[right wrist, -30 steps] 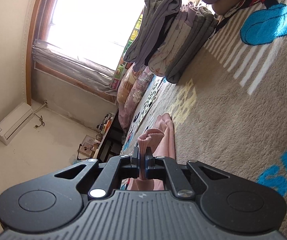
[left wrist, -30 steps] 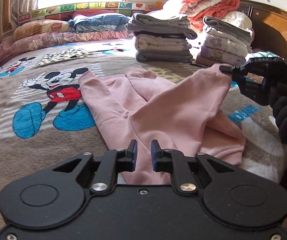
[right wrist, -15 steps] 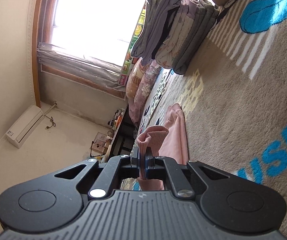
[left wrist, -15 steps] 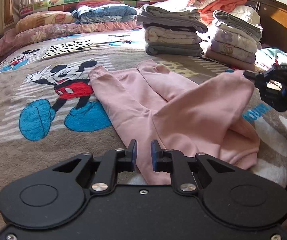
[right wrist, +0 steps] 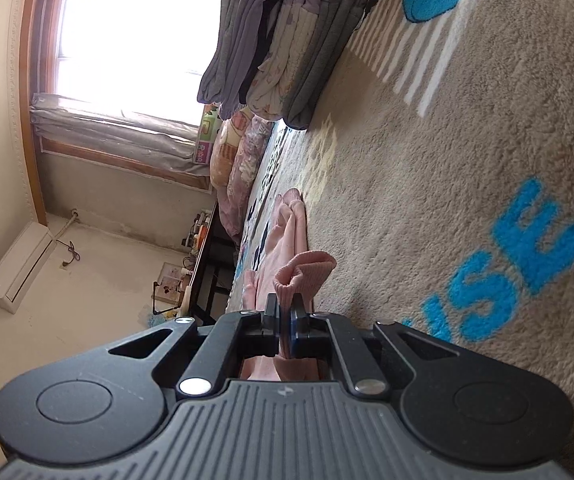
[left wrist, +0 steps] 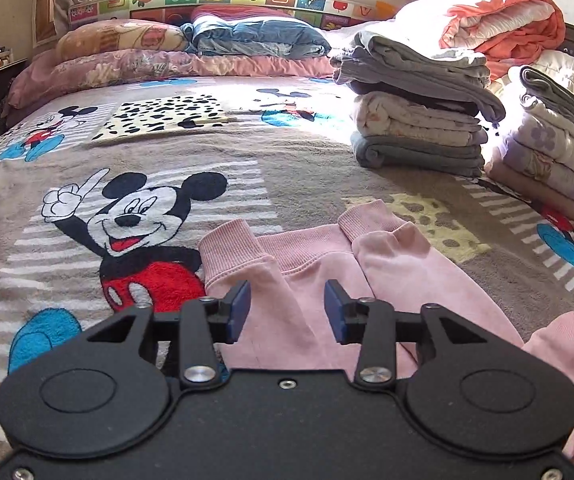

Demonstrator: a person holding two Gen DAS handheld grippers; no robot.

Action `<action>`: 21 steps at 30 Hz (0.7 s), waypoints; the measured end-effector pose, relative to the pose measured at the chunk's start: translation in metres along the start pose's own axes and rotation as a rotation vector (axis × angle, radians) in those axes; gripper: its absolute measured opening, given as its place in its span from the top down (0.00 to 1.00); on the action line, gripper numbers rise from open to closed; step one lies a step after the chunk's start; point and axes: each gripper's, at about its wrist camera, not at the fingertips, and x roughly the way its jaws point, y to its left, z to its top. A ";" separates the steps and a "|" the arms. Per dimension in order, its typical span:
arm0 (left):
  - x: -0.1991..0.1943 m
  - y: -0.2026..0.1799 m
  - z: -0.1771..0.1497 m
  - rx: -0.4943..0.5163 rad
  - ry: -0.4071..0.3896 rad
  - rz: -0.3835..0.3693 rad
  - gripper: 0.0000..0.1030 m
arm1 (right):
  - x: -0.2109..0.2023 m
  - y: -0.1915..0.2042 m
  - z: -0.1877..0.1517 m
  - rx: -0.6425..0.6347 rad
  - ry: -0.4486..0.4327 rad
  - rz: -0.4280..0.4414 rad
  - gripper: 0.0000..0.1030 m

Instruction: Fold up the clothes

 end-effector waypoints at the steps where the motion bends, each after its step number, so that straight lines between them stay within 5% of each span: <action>1: 0.007 -0.003 0.002 0.019 0.014 0.014 0.56 | 0.001 0.001 0.000 -0.003 0.003 0.002 0.93; 3: 0.018 -0.010 0.002 0.059 0.043 0.065 0.56 | 0.002 0.002 0.000 -0.010 0.008 0.005 0.93; 5: 0.026 -0.016 -0.001 0.098 0.064 0.113 0.73 | 0.002 0.006 -0.001 -0.032 0.014 0.011 0.93; 11: 0.039 -0.025 -0.006 0.147 0.082 0.204 0.92 | 0.004 0.012 0.000 -0.062 0.036 0.034 0.93; 17: 0.026 -0.029 0.006 0.097 0.013 0.164 0.94 | 0.002 0.012 0.003 -0.057 0.031 0.040 0.93; 21: 0.040 -0.039 0.001 0.142 0.074 0.155 0.94 | 0.000 0.014 0.005 -0.059 0.029 0.054 0.93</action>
